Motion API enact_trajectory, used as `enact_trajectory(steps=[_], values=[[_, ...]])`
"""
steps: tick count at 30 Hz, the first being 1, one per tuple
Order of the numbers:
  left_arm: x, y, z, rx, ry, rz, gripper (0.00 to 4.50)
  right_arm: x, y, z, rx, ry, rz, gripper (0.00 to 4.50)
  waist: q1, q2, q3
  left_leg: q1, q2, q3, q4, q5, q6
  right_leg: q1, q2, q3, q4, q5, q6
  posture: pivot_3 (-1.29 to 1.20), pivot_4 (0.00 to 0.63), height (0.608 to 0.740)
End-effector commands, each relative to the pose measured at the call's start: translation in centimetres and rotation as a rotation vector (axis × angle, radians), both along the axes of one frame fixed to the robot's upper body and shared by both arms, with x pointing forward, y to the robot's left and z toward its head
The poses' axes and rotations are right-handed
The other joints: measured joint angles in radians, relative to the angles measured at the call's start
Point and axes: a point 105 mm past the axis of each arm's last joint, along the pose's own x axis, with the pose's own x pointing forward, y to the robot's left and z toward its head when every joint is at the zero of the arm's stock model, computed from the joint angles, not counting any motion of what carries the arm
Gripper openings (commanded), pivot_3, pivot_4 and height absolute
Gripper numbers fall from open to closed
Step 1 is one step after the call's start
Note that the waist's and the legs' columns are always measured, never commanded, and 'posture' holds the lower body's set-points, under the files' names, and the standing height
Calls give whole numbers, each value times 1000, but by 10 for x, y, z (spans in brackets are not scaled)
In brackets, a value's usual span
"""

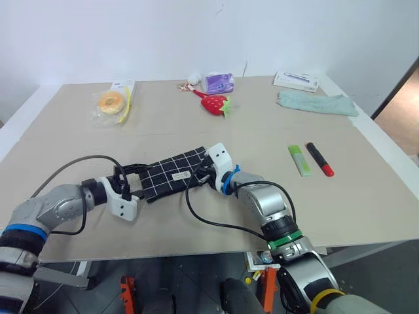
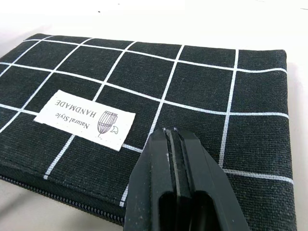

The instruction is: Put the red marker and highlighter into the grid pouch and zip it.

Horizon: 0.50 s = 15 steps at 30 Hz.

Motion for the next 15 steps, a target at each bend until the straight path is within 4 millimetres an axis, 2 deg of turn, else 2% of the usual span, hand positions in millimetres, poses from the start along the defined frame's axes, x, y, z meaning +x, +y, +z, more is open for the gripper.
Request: enact_trajectory(steps=[1, 6, 7, 8, 11, 12, 13, 14, 15], values=[[5, -11, -18, 56, 42, -33, 4500, -4, 5, -1, 4, 11, 22, 31, 0, 0, 0, 0, 0, 0, 0, 0, 0, 1, 0, 0, 0, 0, 0, 0, 150, 740], [13, -25, -12, 46, 32, -76, 4500, -3, 5, -1, 5, 5, 14, 31, -3, 0, 0, 0, 0, 0, 0, 0, 0, 1, 0, 0, 0, 0, 1, 0, 150, 740], [13, -27, -12, 41, 37, -86, 3986, -3, 5, 0, 5, 4, 13, 0, -4, 0, 0, 0, 0, 0, 0, 0, 0, 1, 0, 0, 0, 0, 1, 0, 150, 740], [13, -28, -12, 38, 40, -95, 3753, -3, 5, 0, 5, 2, 11, 0, -6, -1, 0, 0, 0, 0, -1, 0, 0, 1, 0, 0, 0, -1, 1, 0, 150, 740], [11, -31, -9, 11, 45, -114, 2227, -2, 3, 2, 5, -6, 1, 0, -7, -1, 0, -1, 0, 0, -2, 0, 0, -1, 0, 0, 0, -1, 1, 0, 150, 740], [11, -32, -8, 3, 45, -117, 1900, -1, 3, 3, 5, -8, -3, 0, -7, -1, 0, -2, 0, 0, -2, 0, 0, -2, 0, 0, 0, -1, 1, 0, 150, 740], [10, -31, -7, -4, 46, -119, 1340, 0, 2, 3, 4, -10, -6, 0, -7, -1, 0, -4, 0, 0, -2, 0, 0, -4, 0, 0, 0, -1, 1, 0, 150, 740], [9, -31, -6, -8, 46, -120, 962, 0, 2, 3, 3, -11, -8, 0, -7, -1, 0, -5, 0, 0, -2, 0, 0, -5, 0, 0, 0, -1, 1, 0, 150, 740], [8, -30, -6, -11, 47, -122, 336, 0, 1, 3, 3, -12, -9, 0, -7, -1, 0, -5, 0, 0, -2, 0, 0, -5, 0, 0, 0, -1, 1, 0, 150, 740]])
